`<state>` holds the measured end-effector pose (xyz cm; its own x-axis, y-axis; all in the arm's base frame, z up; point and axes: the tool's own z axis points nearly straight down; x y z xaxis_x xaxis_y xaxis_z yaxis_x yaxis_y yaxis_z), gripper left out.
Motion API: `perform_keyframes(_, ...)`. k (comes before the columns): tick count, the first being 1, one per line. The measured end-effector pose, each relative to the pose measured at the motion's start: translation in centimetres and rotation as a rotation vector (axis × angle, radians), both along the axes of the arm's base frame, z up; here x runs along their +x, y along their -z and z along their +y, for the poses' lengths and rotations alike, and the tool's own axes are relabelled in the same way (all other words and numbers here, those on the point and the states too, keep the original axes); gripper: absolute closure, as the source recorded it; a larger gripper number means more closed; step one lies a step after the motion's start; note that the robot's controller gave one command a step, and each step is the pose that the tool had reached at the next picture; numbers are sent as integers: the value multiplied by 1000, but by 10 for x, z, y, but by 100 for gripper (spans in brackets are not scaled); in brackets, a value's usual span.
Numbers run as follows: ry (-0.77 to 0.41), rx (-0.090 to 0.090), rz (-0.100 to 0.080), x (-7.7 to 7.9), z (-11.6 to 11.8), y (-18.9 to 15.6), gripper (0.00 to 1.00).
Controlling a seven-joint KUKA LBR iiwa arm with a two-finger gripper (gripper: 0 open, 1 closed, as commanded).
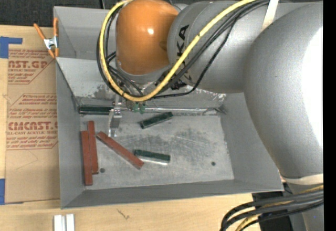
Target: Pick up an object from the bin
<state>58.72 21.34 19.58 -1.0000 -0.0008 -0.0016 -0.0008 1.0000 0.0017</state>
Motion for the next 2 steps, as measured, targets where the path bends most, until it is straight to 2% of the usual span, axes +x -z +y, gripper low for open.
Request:
perform_keyframes(1, 3, 1, -2, -28, -26, 78, 0)
perform_keyframes(2, 46, -2, 7, -38, -33, 111, 0)
